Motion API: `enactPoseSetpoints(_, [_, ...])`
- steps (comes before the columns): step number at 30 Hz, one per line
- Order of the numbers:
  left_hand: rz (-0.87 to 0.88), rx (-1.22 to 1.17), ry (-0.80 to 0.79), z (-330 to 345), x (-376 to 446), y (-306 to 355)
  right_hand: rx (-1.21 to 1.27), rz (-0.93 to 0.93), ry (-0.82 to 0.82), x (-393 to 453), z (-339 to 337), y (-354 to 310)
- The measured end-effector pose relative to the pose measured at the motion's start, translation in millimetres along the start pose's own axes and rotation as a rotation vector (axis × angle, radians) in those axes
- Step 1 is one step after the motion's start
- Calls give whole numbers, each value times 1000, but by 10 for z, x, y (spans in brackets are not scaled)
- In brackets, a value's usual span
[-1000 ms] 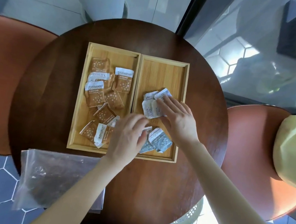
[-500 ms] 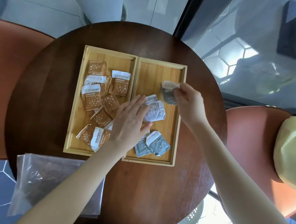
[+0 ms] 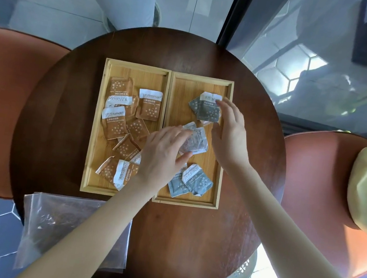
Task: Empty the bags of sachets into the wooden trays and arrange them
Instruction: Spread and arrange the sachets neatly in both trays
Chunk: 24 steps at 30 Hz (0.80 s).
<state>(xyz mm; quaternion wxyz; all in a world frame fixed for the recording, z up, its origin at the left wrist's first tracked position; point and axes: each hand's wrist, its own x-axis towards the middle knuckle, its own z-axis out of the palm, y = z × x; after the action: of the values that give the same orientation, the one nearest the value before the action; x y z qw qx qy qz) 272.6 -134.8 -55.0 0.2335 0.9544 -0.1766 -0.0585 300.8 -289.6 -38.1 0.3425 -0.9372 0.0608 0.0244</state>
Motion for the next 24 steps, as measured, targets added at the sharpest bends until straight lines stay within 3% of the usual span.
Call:
enactPoseSetpoints(3, [13,-45,22,-24,11,-5,-78,-94,103,-164,8,68])
enactPoseSetpoints(9, [-13,-109,82,-87,70,-9,-155,-201,86,-420,86,196])
enactPoseSetpoints(13, [-272,-420,112,-255,146,21,-229,-354,-38,-480,173,246])
enactPoseSetpoints(15, [-403,-531,39,-302,210,-1,-252,-405,-49,-487,197,261])
enactPoseSetpoints(19, [-755,-1016,-142,-338,329,-15,-273,-427,23,-525,158,296])
enactPoseSetpoints(20, [-761,-1029,-160,-332,332,-13,-260,-415,38,-540,138,300])
enactPoseSetpoints(24, [-524,-577,-42,-247,319,-26,-89,-249,94,-625,24,233])
